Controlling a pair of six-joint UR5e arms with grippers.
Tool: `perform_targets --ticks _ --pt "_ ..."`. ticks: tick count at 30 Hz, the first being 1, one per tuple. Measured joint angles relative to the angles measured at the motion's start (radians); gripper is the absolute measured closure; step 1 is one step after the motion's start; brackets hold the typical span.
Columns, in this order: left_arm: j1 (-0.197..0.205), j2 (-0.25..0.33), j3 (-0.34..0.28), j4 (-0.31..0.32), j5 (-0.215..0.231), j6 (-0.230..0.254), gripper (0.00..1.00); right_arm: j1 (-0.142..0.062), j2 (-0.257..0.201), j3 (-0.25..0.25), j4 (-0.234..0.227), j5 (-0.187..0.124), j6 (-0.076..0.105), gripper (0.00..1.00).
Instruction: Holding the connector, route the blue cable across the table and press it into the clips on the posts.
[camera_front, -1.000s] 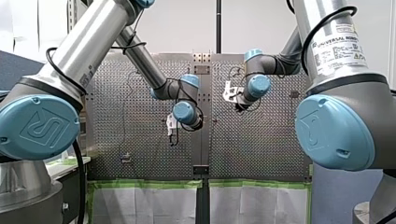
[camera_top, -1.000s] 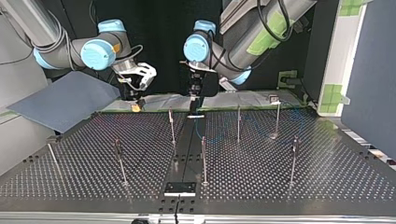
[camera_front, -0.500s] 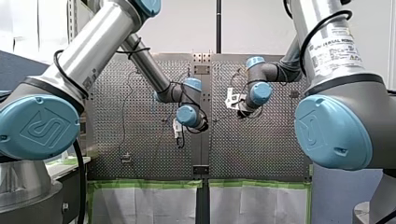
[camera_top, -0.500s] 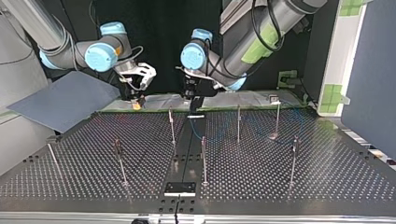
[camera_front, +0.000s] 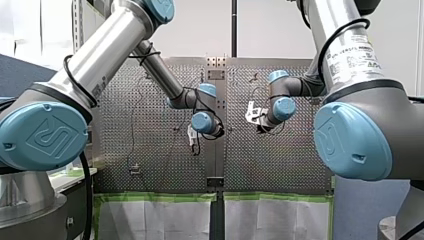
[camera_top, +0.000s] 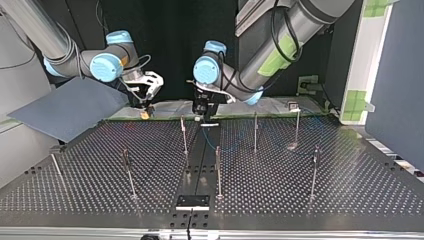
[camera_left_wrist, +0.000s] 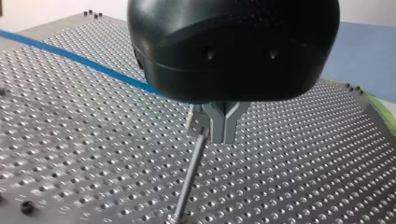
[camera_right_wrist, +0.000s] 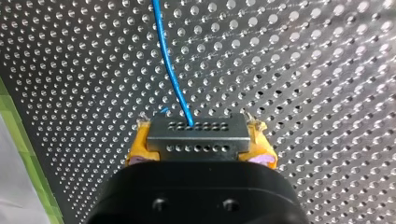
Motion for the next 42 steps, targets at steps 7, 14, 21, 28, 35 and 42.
perform_targets --ticks 7,14,21,28,35,42 --pt "0.012 -0.068 0.071 -0.029 0.006 0.003 1.0 -0.025 0.008 -0.013 -0.004 -0.023 0.007 1.0" --pt "0.04 -0.087 0.129 -0.031 0.01 0.0 1.0 -0.051 0.013 -0.028 -0.011 -0.032 0.007 1.0" --pt "0.07 -0.088 0.155 -0.038 0.024 -0.001 1.0 -0.066 0.043 -0.058 -0.013 -0.036 0.004 1.0" --pt "0.084 -0.087 0.176 -0.065 0.03 0.0 1.0 -0.074 0.071 -0.087 -0.044 -0.069 -0.001 1.0" --pt "0.073 -0.087 0.178 -0.097 0.03 0.011 1.0 -0.088 0.096 -0.121 -0.112 -0.146 -0.004 1.0" --pt "0.056 -0.087 0.179 -0.122 0.029 0.022 0.53 -0.103 0.134 -0.146 -0.138 -0.219 -0.019 1.0"
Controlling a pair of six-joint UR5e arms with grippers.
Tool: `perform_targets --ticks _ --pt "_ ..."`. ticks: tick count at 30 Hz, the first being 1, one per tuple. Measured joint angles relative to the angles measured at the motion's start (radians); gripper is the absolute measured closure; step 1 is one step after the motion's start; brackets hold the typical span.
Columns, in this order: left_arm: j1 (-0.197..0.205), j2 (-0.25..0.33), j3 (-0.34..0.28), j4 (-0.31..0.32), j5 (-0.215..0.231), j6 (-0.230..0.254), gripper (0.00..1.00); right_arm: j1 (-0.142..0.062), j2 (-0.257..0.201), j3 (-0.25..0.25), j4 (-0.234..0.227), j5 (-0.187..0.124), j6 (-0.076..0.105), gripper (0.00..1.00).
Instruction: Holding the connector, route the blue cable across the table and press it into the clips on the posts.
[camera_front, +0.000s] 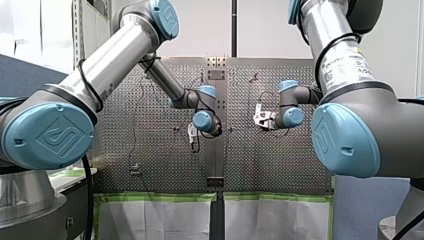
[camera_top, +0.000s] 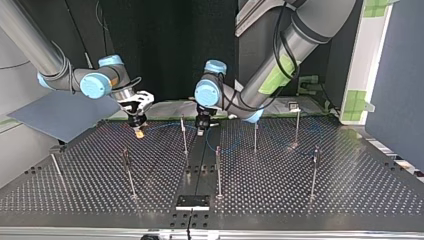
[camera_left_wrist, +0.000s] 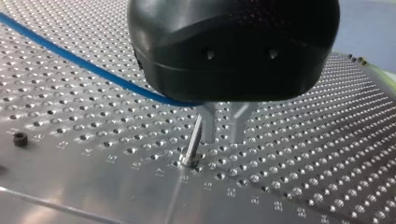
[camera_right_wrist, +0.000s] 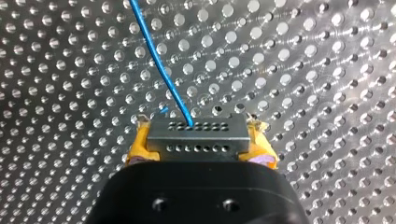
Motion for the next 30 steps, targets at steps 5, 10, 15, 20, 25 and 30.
perform_targets --ticks 5,10,15,20,25,30 --pt "-0.012 0.001 0.0 -0.032 -0.025 0.009 0.18 -0.012 0.003 -0.004 -0.018 -0.052 -0.003 1.0" --pt "-0.018 0.002 -0.001 -0.082 -0.073 0.011 0.0 -0.024 0.003 -0.004 -0.017 -0.073 -0.005 1.0" --pt "-0.029 0.008 -0.001 -0.137 -0.124 0.012 0.0 -0.035 0.002 -0.004 0.001 -0.076 -0.013 1.0" --pt "-0.052 0.024 -0.001 -0.169 -0.136 0.011 0.0 -0.042 0.002 -0.004 0.019 -0.076 -0.024 1.0" --pt "-0.075 0.051 -0.001 -0.174 -0.137 0.008 0.0 -0.043 0.002 -0.003 0.03 -0.076 -0.03 1.0" --pt "-0.098 0.074 -0.002 -0.19 -0.14 0.007 0.0 -0.044 0.002 -0.003 0.033 -0.076 -0.031 1.0"
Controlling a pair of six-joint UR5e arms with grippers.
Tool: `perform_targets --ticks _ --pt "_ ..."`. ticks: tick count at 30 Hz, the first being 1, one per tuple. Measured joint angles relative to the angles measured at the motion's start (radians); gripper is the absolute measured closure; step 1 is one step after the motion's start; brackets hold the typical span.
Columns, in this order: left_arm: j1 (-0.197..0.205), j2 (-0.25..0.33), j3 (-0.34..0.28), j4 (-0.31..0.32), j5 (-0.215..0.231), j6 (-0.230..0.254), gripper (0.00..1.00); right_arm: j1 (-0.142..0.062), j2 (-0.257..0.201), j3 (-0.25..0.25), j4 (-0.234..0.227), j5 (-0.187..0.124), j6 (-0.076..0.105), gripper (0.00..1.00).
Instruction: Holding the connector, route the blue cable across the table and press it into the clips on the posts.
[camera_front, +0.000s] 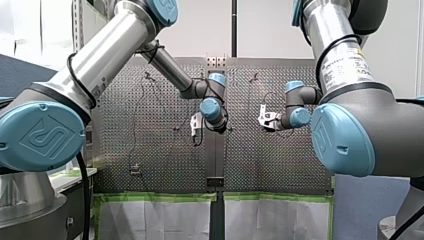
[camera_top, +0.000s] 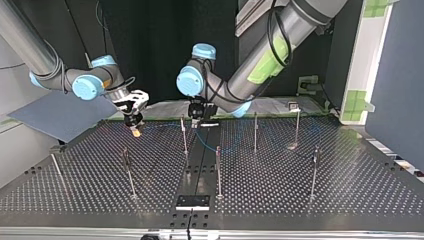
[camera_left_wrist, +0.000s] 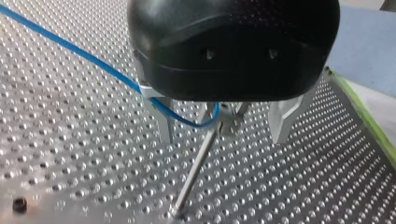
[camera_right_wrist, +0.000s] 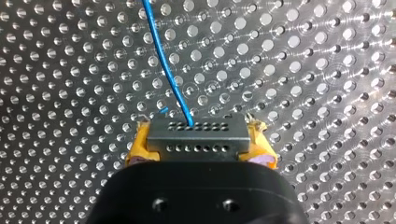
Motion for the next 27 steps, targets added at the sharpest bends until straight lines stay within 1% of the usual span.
perform_targets --ticks 5,13,17,21,24,27 --pt "-0.028 0.004 -0.011 -0.014 -0.001 0.001 0.0 -0.008 0.0 0.0 0.001 0.001 0.005 1.0" --pt "-0.067 0.005 -0.019 -0.008 0.001 0.001 0.0 -0.019 0.0 0.0 0.001 0.002 0.008 1.0" --pt "-0.095 0.005 -0.019 0.017 0.0 -0.005 0.0 -0.024 0.0 0.0 0.001 0.002 0.011 1.0" --pt "-0.127 0.004 -0.019 0.055 -0.006 -0.03 0.0 -0.03 0.0 0.0 0.0 0.002 0.012 1.0" --pt "-0.141 0.003 -0.019 0.087 -0.026 -0.042 0.0 -0.036 0.0 0.0 0.0 0.002 0.014 1.0" --pt "-0.149 -0.005 -0.013 0.121 -0.057 -0.046 0.0 -0.043 0.0 0.0 -0.001 0.002 0.018 1.0"
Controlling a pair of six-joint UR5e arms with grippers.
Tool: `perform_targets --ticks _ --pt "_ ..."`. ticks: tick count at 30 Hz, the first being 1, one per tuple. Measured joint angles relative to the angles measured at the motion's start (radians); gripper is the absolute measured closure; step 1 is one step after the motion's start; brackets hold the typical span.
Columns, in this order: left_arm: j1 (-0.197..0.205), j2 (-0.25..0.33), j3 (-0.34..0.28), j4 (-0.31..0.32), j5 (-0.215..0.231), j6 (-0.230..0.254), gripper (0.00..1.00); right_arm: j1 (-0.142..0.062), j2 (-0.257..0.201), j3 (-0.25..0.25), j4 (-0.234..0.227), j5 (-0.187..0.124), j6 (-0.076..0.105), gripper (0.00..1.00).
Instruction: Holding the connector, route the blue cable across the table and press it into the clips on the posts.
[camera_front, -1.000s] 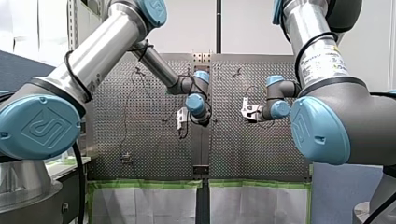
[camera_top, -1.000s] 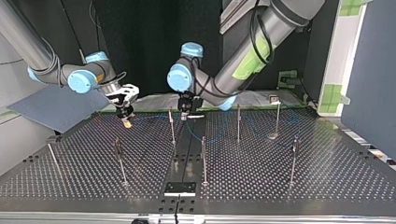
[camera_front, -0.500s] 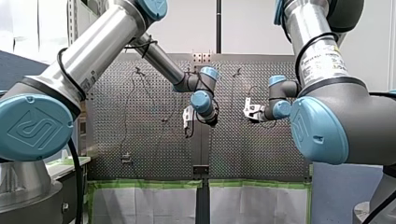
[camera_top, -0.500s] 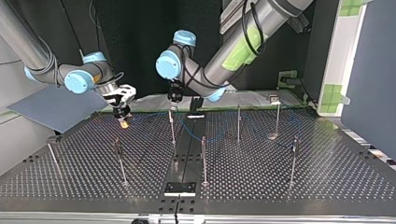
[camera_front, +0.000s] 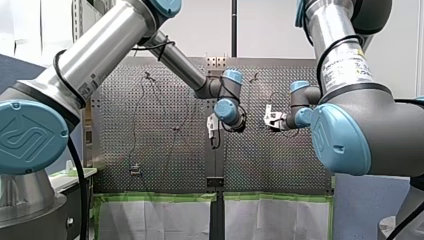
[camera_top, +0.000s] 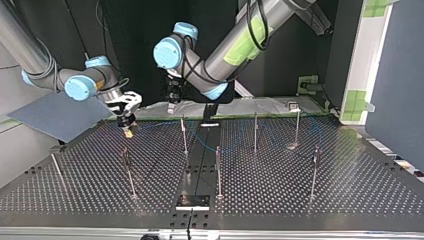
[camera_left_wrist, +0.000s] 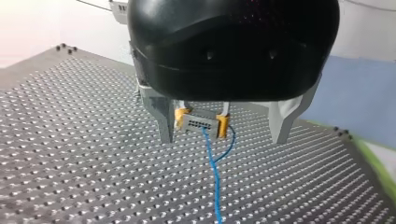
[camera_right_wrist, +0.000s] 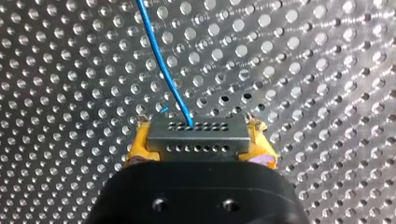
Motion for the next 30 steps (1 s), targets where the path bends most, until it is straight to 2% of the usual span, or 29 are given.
perform_targets --ticks 5,13,22,26,30 --pt "-0.008 -0.037 0.036 0.018 -0.047 -0.002 0.0 -0.008 0.0 0.0 -0.001 0.0 0.002 1.0" --pt "-0.019 -0.092 0.103 -0.009 -0.071 -0.005 0.0 -0.014 0.0 -0.001 -0.002 0.001 0.005 1.0" --pt "-0.042 -0.181 0.197 -0.084 -0.154 -0.009 0.0 -0.016 -0.001 -0.002 -0.003 0.001 0.01 1.0" --pt "-0.042 -0.222 0.241 -0.086 -0.195 -0.009 0.0 -0.016 -0.001 -0.003 -0.003 0.001 0.012 1.0" --pt "-0.043 -0.236 0.28 -0.081 -0.217 -0.011 0.0 -0.016 -0.001 -0.003 -0.004 0.001 0.014 1.0"
